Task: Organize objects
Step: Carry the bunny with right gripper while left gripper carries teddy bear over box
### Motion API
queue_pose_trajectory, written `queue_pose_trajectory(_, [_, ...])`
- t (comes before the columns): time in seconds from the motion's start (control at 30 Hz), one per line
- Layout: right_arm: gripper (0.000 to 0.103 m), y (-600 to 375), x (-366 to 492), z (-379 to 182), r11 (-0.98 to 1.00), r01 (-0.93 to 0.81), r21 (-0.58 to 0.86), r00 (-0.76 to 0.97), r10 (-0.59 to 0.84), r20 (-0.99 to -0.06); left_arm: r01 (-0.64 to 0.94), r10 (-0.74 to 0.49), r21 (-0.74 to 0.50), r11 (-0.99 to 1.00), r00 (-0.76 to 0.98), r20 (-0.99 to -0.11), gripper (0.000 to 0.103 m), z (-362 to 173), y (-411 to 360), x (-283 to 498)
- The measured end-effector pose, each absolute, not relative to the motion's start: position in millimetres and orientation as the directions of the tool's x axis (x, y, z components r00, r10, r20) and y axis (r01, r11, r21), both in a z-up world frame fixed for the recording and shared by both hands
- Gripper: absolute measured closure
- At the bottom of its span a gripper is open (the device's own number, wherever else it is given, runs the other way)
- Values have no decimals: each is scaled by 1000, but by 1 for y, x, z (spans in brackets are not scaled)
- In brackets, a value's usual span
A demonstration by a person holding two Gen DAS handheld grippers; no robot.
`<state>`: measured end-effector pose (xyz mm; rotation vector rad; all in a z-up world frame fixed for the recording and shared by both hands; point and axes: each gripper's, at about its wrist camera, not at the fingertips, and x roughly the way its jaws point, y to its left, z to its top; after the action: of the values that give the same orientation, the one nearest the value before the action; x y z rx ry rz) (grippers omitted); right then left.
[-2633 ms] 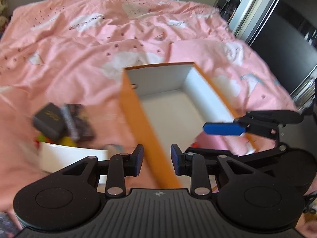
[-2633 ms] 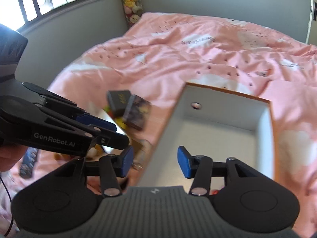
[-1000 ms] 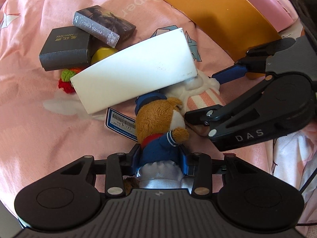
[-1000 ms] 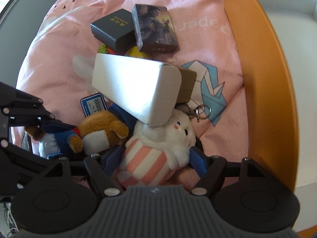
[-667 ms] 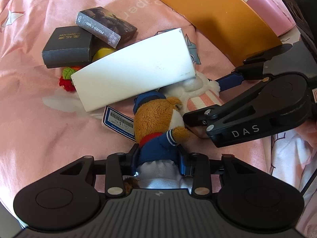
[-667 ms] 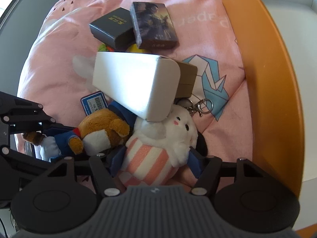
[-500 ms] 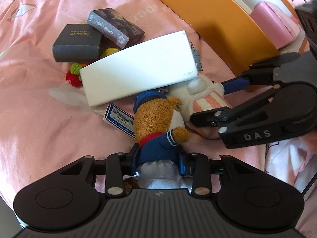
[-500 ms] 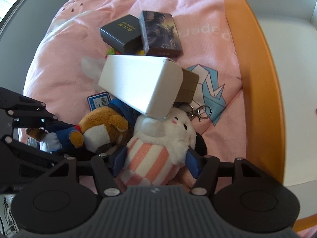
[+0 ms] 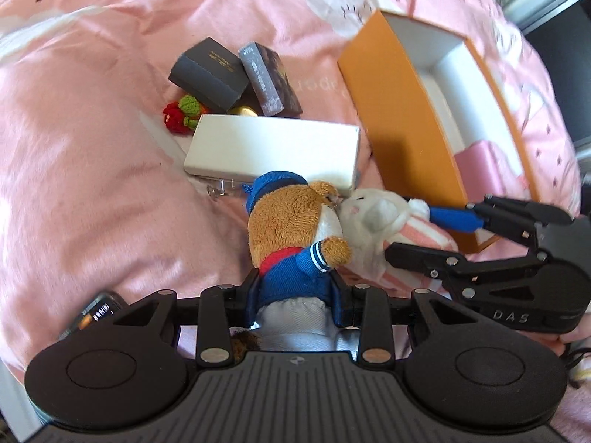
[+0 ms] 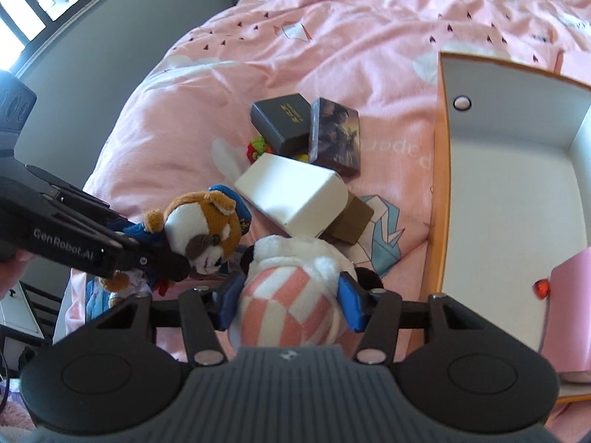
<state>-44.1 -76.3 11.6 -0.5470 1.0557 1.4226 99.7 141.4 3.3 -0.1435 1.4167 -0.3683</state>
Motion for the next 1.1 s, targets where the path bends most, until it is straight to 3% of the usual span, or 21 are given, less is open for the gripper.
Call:
queue_pose_trajectory(0.43, [47, -113, -32, 78, -14, -994, 106, -86, 698, -711, 59, -515, -535, 843, 377, -770, 62, 46, 142, 85])
queue_pose_trajectory(0.77, [47, -145, 13, 110, 44, -996, -83, 88, 762, -642, 84, -684, -731, 678, 435, -585, 62, 50, 85, 104])
queue_pose_trajectory(1.0, [48, -163, 70, 96, 155, -988, -8, 123, 744, -656, -69, -726, -823, 564, 432, -534, 62, 10, 34, 118])
queue_pose_trajectory(1.1, [48, -169, 92, 79, 202, -974, 98, 86, 739, -668, -123, -703, -806, 579, 425, -570, 62, -4, 17, 117])
